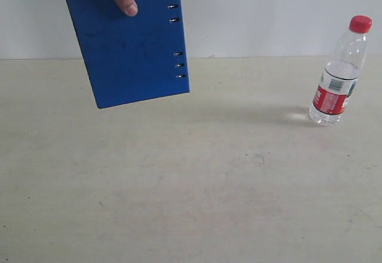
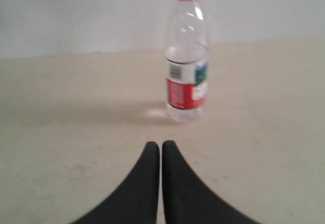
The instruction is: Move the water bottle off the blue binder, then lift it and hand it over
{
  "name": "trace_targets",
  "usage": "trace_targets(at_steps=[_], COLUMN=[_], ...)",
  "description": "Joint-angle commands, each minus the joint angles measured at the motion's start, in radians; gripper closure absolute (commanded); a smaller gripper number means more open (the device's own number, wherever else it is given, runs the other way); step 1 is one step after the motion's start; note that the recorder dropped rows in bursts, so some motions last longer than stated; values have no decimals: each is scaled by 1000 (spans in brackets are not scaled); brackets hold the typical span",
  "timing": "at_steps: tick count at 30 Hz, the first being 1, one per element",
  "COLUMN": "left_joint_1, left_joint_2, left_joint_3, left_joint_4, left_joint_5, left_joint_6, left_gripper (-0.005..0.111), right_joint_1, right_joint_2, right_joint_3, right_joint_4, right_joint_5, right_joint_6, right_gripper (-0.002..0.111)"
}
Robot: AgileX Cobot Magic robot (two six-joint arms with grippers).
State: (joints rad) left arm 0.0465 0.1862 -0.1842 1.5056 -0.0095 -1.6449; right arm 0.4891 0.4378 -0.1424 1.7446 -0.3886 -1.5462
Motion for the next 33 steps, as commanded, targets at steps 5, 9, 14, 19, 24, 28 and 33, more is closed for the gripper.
trace_targets(at_steps=[5,9,14,19,24,28,33], left_joint_1=[1,1,1,1,1,1,1], left_joint_2=[-5,-5,-5,-4,-4,-4,-5], left_joint_3=[4,4,4,4,4,4,4], left_joint_4=[8,8,8,8,8,8,8], left_joint_5=[-24,-24,-24,-18,-18,-16,-16], left_joint_6=[1,1,1,1,1,1,1], left_gripper=[100,100,100,100,100,100,100], right_joint_1=[-2,-2,-2,-95,-348,-474,-478], right_joint_2=[93,93,93,-40,-274,-438,-438], right_joint_3=[9,9,9,11,11,11,33], right_joint_4=[-97,-92,-92,-85,-85,-85,-80], right_joint_5=[-302,-285,-283,-230,-242,-320,-149], right_joint_6=[197,403,467,467,467,467,516], right_gripper=[108,108,108,108,108,108,108])
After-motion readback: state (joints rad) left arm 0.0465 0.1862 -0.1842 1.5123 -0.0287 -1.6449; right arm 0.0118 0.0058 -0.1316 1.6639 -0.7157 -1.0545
